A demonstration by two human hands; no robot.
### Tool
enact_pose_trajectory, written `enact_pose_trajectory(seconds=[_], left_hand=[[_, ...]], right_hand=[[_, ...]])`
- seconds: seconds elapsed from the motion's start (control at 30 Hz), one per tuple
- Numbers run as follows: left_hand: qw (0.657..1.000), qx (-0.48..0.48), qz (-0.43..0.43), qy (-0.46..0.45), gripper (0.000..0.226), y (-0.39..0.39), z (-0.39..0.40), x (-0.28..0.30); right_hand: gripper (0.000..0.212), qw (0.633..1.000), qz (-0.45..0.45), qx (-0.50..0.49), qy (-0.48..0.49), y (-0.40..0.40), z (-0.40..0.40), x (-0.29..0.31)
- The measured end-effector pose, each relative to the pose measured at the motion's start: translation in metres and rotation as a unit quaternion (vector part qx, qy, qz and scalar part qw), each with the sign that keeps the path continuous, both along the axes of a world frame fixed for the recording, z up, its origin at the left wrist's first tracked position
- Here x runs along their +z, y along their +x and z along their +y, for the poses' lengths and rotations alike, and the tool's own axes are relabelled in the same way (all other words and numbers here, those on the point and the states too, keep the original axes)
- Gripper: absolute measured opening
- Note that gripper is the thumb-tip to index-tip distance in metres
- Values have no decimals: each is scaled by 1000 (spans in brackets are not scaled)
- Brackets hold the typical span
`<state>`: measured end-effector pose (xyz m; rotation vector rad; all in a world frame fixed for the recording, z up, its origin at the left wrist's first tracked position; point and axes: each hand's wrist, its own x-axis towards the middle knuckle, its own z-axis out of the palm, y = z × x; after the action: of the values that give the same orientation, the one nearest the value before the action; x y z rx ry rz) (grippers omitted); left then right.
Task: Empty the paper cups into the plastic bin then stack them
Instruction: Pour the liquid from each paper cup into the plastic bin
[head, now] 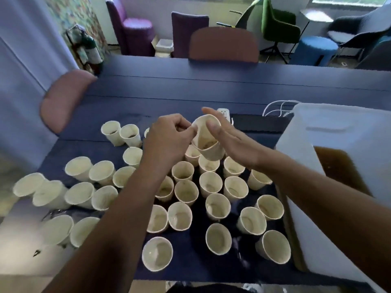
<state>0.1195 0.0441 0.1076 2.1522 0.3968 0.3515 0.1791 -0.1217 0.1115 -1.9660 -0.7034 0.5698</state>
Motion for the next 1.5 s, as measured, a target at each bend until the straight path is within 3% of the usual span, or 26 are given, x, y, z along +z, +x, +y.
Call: enact_pose_trajectory(seconds=[0.27,0.47,0.7,0.93,1.13,1.27,1.5], left_hand=[[986,159,43,21,13,-41,146,-25],[965,238,102,47,13,-50,234,-56],[949,231,208,50,14,-34,281,-94],[937,197,282,53,15,-6,293,-125],[918,132,357,113,30,-2,291,-134],[929,137,307,155,37,-4,286,-113],[968,119,192,106,31,-23,268,-83]], right_hand=[[57,999,38,32,-7,-4,114,-31],[33,996,-58,-59,-31,22,183,-76],[16,986,-47,-142,-75,62,225,-109],[2,981,-84,-130,-115,74,258,-130],[15,967,-136,-85,-195,77,284,-141],[28,949,-163,-72,-262,88,302,-145],[44,931,-124,-88,-332,113,322,-167]])
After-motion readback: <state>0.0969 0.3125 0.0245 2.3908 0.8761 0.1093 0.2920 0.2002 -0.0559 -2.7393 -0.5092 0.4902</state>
